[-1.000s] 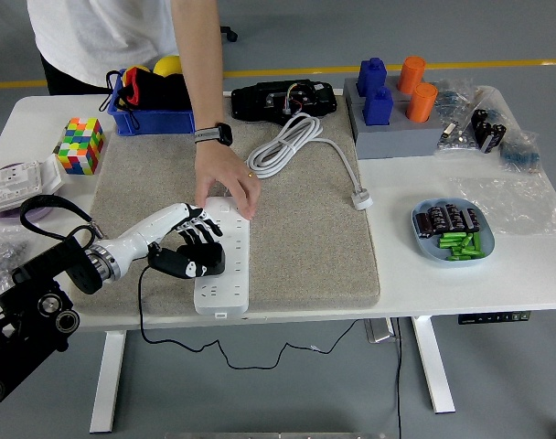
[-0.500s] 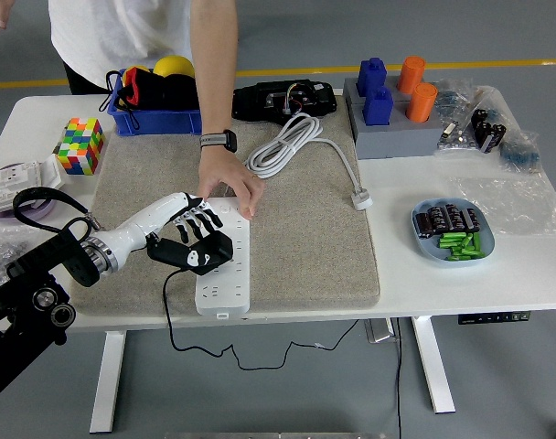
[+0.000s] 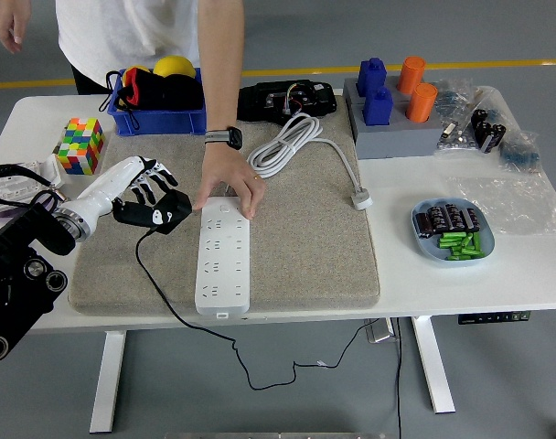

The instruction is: Pull the plug out,throw it away,press the button

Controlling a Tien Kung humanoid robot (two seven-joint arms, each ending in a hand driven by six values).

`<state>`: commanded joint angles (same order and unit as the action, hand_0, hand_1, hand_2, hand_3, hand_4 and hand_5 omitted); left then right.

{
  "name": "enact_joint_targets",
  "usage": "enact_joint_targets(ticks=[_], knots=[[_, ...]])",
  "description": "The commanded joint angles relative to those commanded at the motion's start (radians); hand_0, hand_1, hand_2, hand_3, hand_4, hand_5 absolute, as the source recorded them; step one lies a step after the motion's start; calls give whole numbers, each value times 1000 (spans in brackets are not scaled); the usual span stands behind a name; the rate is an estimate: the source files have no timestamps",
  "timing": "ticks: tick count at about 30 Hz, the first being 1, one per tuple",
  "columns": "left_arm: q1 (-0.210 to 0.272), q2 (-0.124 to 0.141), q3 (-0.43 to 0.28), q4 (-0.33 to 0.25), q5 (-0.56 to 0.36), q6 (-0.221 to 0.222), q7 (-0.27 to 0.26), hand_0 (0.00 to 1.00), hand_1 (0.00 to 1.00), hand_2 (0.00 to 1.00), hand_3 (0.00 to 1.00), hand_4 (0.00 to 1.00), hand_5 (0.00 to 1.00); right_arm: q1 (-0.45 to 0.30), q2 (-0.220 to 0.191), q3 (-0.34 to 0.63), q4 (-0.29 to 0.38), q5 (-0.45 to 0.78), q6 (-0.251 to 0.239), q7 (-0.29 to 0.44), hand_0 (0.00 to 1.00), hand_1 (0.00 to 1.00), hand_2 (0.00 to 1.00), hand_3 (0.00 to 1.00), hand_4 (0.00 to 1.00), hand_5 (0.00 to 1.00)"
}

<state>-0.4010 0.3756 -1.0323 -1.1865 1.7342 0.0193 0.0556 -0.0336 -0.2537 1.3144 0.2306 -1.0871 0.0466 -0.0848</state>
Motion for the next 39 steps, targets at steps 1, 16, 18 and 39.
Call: enact_joint_targets(ticks=[1, 16, 18, 39], knots=[[-4, -2, 7, 19, 9, 2, 3, 331, 362, 403, 545, 721, 2, -1, 1, 2, 0, -1, 0, 0, 734, 678, 660, 634, 745, 596], [-3, -17, 8, 45, 70, 9, 27, 387, 527, 532, 634, 904, 2, -3, 10, 23, -4, -5, 1, -1, 733, 678, 659, 635, 745, 596], [-10, -16, 14, 44, 73, 10, 31, 743, 767, 733, 816, 983, 2, 0, 8, 23, -2, -5, 2, -1, 733, 678, 660, 635, 745, 596], [-48, -15, 86, -80, -11, -28, 113, 378, 390, 375, 721, 642, 2, -13, 11, 33, -3, -8, 2, -3, 734, 678, 660, 635, 745, 595]])
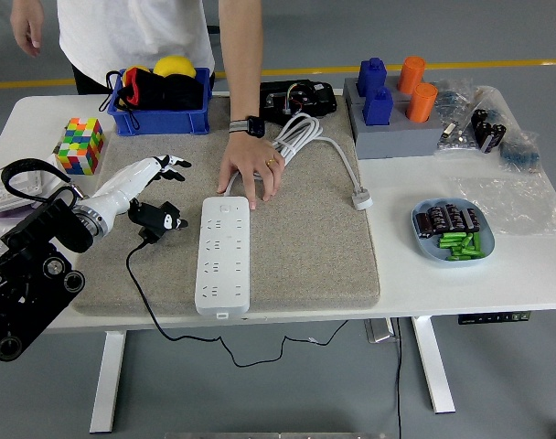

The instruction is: Pull the plug out,throw it away,press the button

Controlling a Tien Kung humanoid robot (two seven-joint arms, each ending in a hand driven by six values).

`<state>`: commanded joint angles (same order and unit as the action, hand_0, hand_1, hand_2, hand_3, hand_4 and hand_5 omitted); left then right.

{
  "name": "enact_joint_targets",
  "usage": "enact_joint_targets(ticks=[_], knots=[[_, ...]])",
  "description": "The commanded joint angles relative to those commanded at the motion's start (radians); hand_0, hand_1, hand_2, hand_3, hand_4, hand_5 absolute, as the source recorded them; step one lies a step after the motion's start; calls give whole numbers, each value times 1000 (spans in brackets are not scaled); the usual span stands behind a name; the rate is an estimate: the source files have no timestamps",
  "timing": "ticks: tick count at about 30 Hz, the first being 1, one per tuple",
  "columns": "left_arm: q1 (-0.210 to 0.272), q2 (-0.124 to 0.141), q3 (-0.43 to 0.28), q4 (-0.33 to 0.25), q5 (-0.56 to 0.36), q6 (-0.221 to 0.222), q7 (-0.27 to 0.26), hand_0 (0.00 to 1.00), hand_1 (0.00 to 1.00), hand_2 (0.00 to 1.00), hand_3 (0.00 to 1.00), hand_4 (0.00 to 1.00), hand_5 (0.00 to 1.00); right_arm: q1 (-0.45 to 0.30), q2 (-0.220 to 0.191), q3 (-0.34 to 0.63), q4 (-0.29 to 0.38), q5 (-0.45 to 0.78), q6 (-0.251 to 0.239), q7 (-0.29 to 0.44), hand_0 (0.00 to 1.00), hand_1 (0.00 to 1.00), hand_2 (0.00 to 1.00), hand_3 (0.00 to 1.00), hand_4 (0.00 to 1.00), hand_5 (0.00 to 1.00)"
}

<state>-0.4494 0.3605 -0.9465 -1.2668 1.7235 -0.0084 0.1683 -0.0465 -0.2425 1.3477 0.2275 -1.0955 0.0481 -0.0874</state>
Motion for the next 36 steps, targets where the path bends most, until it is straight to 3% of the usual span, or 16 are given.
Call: enact_joint_targets(ticks=[2, 3, 8, 9, 13, 18, 36], knots=[[-21, -10, 29, 13, -23, -3, 8, 378, 390, 375, 721, 642, 2, 0, 1, 1, 0, 1, 0, 0, 734, 678, 660, 635, 745, 595], [-30, -16, 41, 21, -25, -3, 12, 145, 83, 147, 681, 258, 2, 0, 2, 2, 0, 1, 0, 0, 733, 678, 660, 634, 745, 596], [-85, -42, 107, 55, -40, -22, 59, 145, 83, 147, 681, 258, 2, -3, 7, 1, 0, 2, 1, -1, 733, 678, 660, 634, 745, 596], [-94, -46, 116, 59, -40, -28, 71, 71, 23, 147, 656, 2, 2, -3, 7, 1, 0, 3, 1, -1, 733, 678, 660, 633, 745, 596], [-123, -62, 144, 73, -32, -69, 143, 71, 23, 147, 656, 2, 2, -4, 6, -2, -1, 5, 1, -1, 733, 678, 660, 633, 745, 596], [-152, -81, 181, 102, -14, -99, 194, 57, 16, 152, 657, 3, 2, -6, 4, -6, -1, 6, 1, -1, 733, 678, 660, 632, 745, 597], [-189, -116, 222, 158, 0, -96, 226, 63, 10, 157, 682, 40, 2, -6, 9, -15, -1, 12, 2, -2, 733, 678, 660, 632, 744, 597]])
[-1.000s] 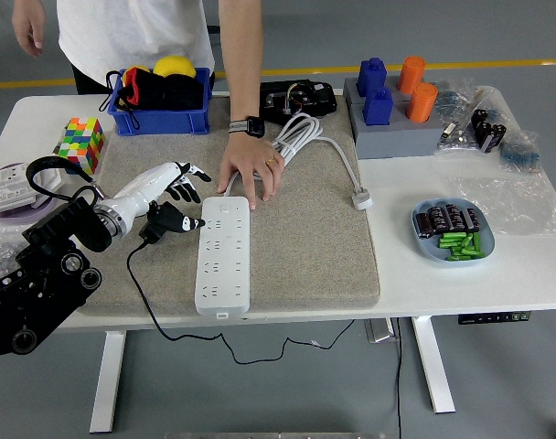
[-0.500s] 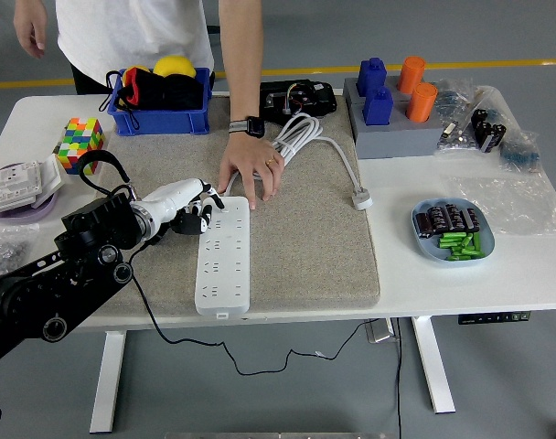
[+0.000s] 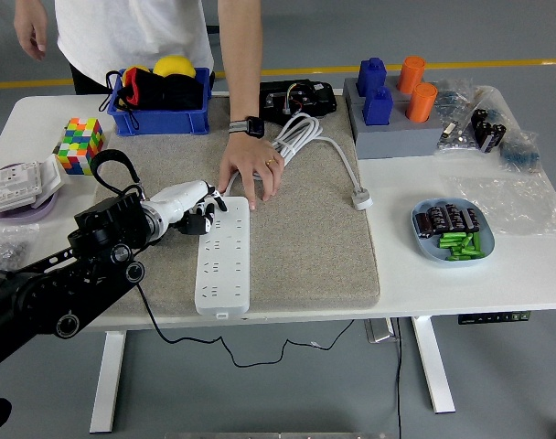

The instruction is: Pull the plug out,throw it away,press the button

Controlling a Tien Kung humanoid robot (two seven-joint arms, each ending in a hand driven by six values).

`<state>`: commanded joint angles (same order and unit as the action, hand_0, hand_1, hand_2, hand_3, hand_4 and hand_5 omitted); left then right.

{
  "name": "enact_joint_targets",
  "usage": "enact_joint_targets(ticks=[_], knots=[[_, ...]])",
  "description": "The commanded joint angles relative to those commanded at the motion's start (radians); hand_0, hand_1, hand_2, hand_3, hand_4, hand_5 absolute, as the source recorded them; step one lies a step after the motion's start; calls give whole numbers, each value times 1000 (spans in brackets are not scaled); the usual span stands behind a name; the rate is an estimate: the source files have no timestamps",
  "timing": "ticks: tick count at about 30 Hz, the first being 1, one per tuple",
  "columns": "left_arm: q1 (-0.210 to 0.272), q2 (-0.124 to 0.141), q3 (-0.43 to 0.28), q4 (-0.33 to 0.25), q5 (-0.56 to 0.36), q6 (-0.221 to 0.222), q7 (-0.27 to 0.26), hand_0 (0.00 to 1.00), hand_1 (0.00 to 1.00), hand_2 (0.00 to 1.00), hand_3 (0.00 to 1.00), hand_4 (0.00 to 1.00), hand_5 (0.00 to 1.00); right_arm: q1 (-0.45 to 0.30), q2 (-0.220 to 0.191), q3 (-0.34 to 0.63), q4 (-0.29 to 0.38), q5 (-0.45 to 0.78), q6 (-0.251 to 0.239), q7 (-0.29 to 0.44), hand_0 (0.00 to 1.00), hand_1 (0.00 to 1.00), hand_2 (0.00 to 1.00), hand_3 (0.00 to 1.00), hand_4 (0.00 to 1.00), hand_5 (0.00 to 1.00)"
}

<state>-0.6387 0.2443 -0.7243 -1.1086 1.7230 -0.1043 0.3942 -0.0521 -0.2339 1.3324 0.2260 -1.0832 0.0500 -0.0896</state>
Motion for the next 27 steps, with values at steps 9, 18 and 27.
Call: enact_joint_targets(ticks=[9, 18, 27], knots=[[-4, -14, -3, 32, 8, 10, -11, 62, 9, 156, 676, 39, 2, 1, 0, 0, 0, -1, 0, 0, 733, 678, 660, 632, 744, 597], [-10, -17, 8, 35, 5, 18, -18, 62, 10, 154, 671, 44, 2, 2, 1, 6, -2, -2, -1, 0, 733, 678, 659, 632, 744, 597], [-18, -38, 12, 45, 7, 35, -30, 61, 9, 155, 668, 45, 2, 5, 3, 8, 0, -2, 0, 0, 733, 678, 660, 632, 744, 597]])
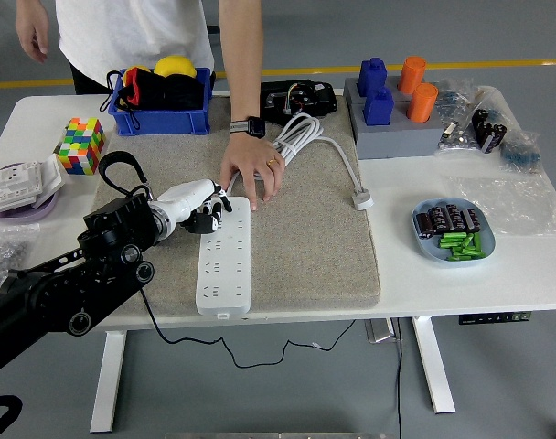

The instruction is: Pull the plug out,throw it away,press the button

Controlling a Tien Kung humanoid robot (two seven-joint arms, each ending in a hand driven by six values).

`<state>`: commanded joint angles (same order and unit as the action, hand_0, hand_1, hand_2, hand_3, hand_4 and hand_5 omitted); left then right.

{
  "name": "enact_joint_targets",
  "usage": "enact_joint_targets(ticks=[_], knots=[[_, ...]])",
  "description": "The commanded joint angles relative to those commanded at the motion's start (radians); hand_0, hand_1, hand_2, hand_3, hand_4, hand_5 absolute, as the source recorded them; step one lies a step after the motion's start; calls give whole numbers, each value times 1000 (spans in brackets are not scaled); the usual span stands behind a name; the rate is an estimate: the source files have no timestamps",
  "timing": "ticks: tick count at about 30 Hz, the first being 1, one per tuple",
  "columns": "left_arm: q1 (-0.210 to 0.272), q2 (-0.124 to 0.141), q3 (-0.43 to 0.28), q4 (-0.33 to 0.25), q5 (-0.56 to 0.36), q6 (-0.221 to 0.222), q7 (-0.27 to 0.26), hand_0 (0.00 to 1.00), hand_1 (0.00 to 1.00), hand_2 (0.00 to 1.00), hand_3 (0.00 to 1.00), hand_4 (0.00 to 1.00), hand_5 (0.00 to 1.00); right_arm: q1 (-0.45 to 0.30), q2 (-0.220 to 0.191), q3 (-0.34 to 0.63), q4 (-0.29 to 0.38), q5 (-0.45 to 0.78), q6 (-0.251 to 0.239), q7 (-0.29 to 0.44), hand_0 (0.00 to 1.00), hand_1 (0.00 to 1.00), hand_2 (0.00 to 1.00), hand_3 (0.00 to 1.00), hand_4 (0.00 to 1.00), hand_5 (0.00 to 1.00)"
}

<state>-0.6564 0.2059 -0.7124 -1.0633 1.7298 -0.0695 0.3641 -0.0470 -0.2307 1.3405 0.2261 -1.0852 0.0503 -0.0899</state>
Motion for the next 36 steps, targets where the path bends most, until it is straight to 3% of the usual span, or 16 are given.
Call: enact_joint_targets(ticks=[9, 21, 30, 36], knots=[[-1, 14, -10, -13, 3, -5, 4, 61, 8, 155, 664, 45, 2, -3, 3, 11, -1, -3, 0, 0, 733, 678, 659, 633, 744, 597], [59, 73, -169, -135, 33, -7, 9, 60, 9, 154, 660, 44, 2, -3, 0, 24, 2, -12, 0, 0, 733, 678, 659, 632, 745, 598], [98, 96, -219, -176, 41, -5, 8, 58, 9, 151, 656, 44, 2, -3, 0, 9, 0, -7, -1, 0, 733, 678, 659, 633, 744, 597], [101, 98, -210, -176, 35, -6, 9, 58, 9, 150, 655, 39, 2, -4, -2, 10, 0, -7, -2, 1, 733, 678, 659, 632, 744, 597]])
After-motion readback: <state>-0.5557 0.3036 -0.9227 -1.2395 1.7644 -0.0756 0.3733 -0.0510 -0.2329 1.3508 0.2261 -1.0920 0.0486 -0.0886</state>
